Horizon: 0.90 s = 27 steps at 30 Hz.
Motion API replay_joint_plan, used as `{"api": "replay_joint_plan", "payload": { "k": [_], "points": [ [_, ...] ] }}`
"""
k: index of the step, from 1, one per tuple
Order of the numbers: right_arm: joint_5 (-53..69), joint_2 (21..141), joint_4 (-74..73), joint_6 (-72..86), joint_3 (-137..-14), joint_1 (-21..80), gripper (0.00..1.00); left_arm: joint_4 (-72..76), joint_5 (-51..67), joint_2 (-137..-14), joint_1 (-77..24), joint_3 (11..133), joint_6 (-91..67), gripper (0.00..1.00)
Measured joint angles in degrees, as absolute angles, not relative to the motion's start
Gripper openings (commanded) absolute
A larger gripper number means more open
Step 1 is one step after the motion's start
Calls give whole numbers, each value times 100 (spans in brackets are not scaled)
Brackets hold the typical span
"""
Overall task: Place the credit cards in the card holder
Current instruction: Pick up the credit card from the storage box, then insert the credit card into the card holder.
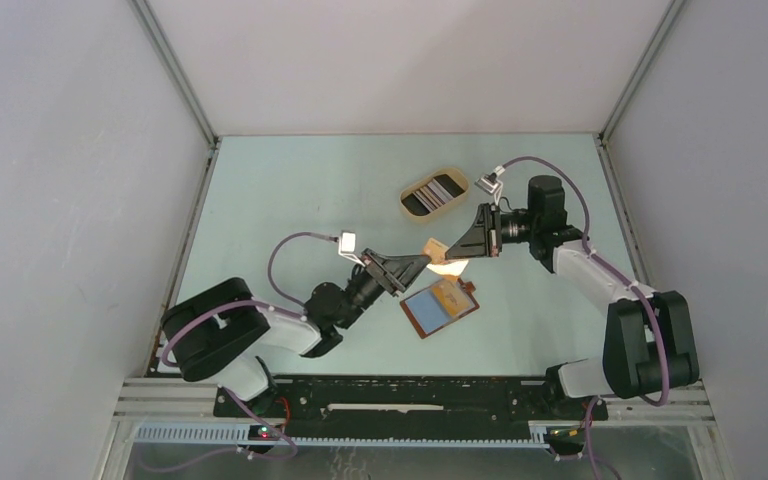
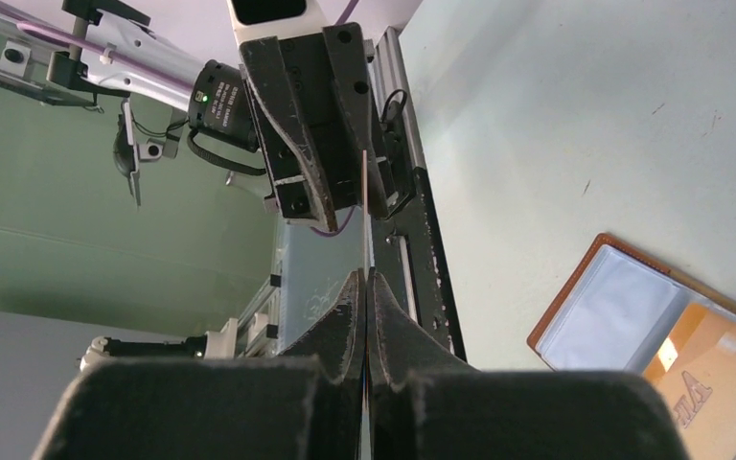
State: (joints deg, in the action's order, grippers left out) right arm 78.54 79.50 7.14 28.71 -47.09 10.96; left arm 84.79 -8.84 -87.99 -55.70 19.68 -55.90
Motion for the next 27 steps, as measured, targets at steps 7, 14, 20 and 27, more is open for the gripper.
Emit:
{"api": "replay_joint_plan", "payload": {
  "k": [7, 14, 20, 27],
  "points": [
    [7894, 8007, 705, 2823, -4716, 1140, 17, 8482, -753, -8825, -5468, 2045, -5603, 0],
    [7966, 8200, -2043, 163, -5970, 1245, 53, 8488, -75, -8661, -5129, 1986, -5577, 0],
    [7728, 8276, -4399, -2421, -6884, 1278, 57, 8318, 1372, -8538, -4517, 1831, -5767, 0],
    [7008, 8455, -5463, -3496, -6884, 1712, 58, 6812, 2755, -8023, -4401, 1839, -5439, 0]
  ]
}}
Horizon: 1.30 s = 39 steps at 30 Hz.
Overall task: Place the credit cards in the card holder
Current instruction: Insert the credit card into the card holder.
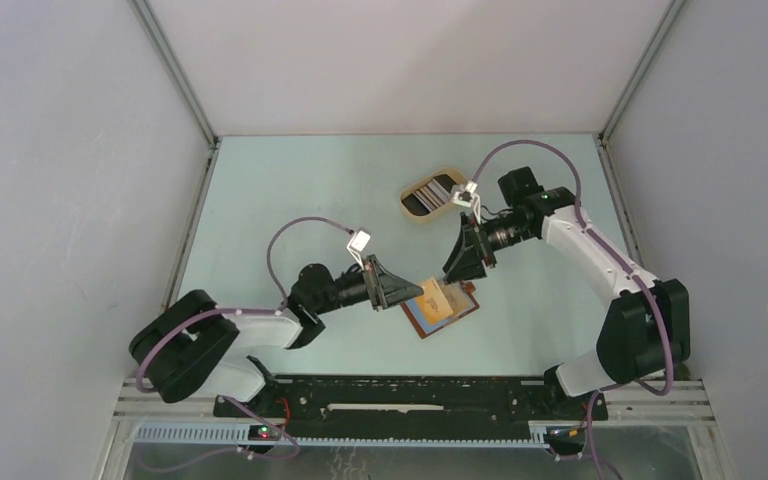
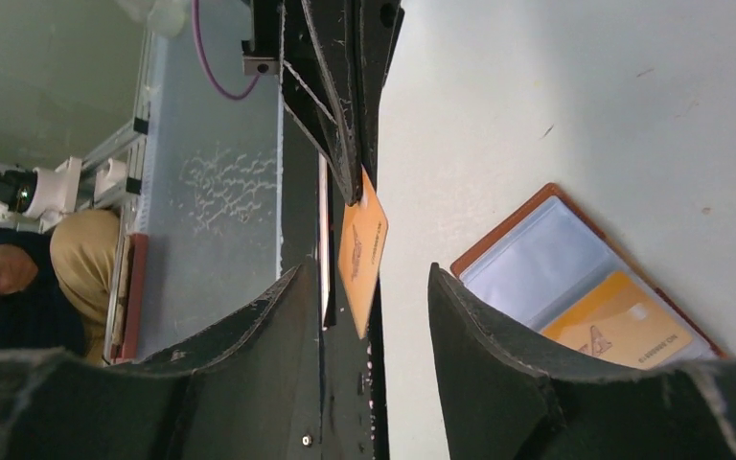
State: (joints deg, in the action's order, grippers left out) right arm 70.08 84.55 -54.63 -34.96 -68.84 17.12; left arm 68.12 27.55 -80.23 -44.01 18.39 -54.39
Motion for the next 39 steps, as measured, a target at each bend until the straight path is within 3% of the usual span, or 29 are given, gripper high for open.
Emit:
{"api": "replay_joint_plan", "payload": {
  "k": [10, 18, 21, 24, 25, 26, 30, 32, 34, 39],
  "points": [
    [6624, 8753, -5747, -3826, -6884, 2185, 57, 4995, 3430, -7406, -4401, 2141, -4598, 0],
    [6598, 8958, -5739, -3800, -6884, 2528, 46, 4724, 3538, -7417, -4418, 2322, -4475, 0],
    [6580, 9015, -5739, -3776, -6884, 2567, 34, 4720, 3540, -7417, -4423, 2335, -4451, 0],
    [6582, 9019, -5739, -3763, -6884, 2571, 4, 4707, 3538, -7417, -4425, 2335, -4449, 0],
    [6589, 9019, -5741, -3778, -6884, 2571, 0, 4703, 3535, -7417, -4425, 2335, -4447, 1],
    [6602, 9019, -5743, -3806, -6884, 2571, 0, 4698, 3529, -7417, -4425, 2335, -4445, 3],
    [6650, 9019, -5865, -3876, -6886, 2569, 0, 4692, 3439, -7413, -4425, 2335, -4397, 37],
    [6632, 9019, -5909, -3900, -6886, 2561, 0, 4652, 3253, -7363, -4431, 2324, -4399, 46],
    [6584, 9019, -5913, -3896, -6886, 2493, 0, 4560, 2985, -7148, -4434, 2265, -4392, 50],
    [6410, 8949, -5555, -3546, -6768, 1984, 0, 4399, 2154, -6060, -4434, 1728, -4403, 48]
  ]
}}
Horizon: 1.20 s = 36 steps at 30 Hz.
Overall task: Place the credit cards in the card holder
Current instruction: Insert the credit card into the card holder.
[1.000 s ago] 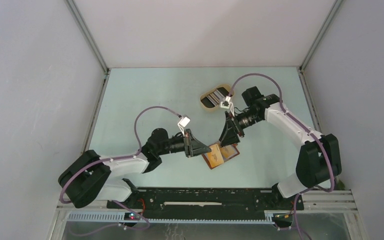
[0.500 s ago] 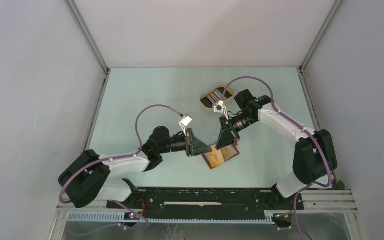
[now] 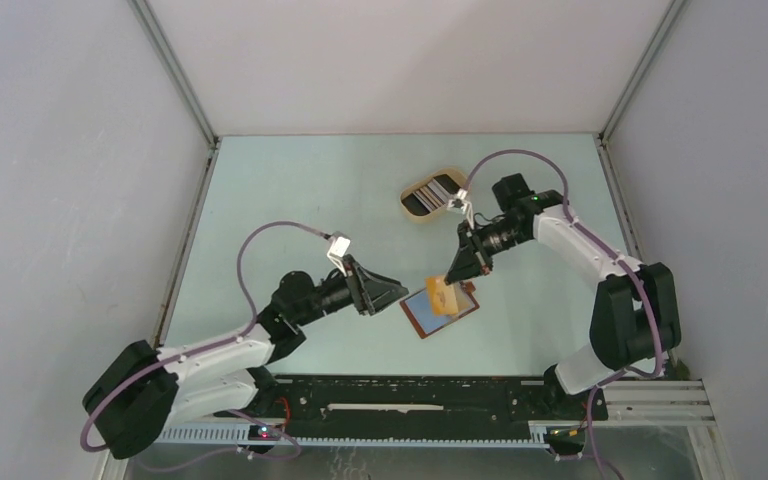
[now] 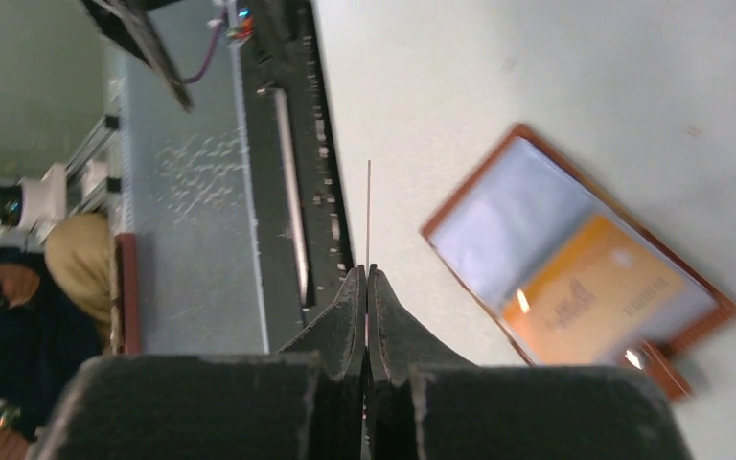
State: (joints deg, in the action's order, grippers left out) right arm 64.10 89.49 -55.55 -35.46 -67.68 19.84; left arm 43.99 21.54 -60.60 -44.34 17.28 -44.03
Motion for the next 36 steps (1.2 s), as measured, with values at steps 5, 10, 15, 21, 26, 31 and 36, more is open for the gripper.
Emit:
{"api": "replay_joint_plan", "payload": {
  "k": [5, 10, 15, 21, 26, 31, 36],
  "points": [
    [5955, 8827, -4816, -2816, -6416, 1413, 0, 4370, 1479, -5754, -4604, 1358, -4466, 32],
    [5509, 8921, -4353, -2359, -6355, 1358, 0, 4637, 1066, -6440, -5000, 1317, -4510, 14],
    [5293, 9395, -4263, -2228, -6361, 1356, 0, 4982, 784, -7537, -5258, 1363, -4497, 6],
    [5199, 9872, -4294, -2196, -6429, 1356, 0, 5319, 497, -8632, -5465, 1636, -4499, 3],
    [5164, 10042, -4298, -2158, -6495, 1356, 0, 5586, 307, -9142, -5557, 1881, -4501, 3],
    [5129, 10114, -4289, -2123, -6521, 1356, 0, 5717, 169, -9408, -5561, 1935, -4504, 2],
    [5103, 10302, -4300, -2110, -6549, 1356, 0, 5763, -14, -9598, -5583, 1962, -4554, 1]
  ]
}}
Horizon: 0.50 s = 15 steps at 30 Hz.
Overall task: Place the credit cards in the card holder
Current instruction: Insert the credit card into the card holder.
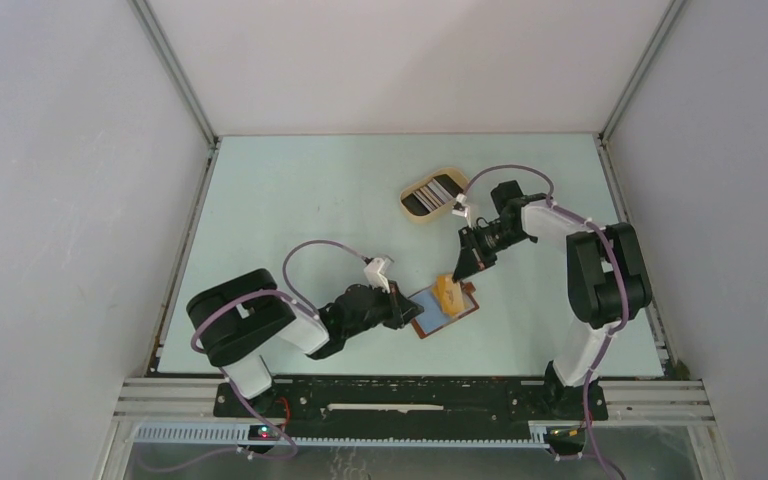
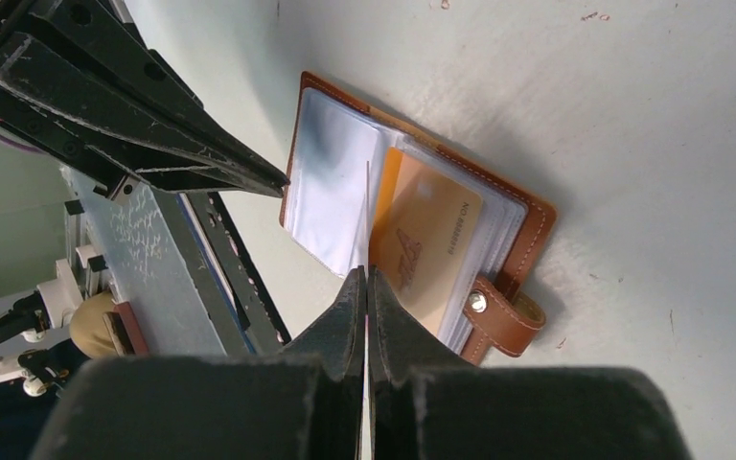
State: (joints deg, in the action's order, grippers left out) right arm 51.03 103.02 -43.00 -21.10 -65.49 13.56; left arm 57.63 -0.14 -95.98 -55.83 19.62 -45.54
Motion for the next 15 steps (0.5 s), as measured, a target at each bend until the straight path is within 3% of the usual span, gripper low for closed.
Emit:
{"api": "replay_joint_plan", "payload": {
  "k": [15],
  "points": [
    [5113, 10551, -4359, -2106, -6608, 1352, 0, 4783, -582, -9616, -5747, 2436, -4720, 0]
  ]
}}
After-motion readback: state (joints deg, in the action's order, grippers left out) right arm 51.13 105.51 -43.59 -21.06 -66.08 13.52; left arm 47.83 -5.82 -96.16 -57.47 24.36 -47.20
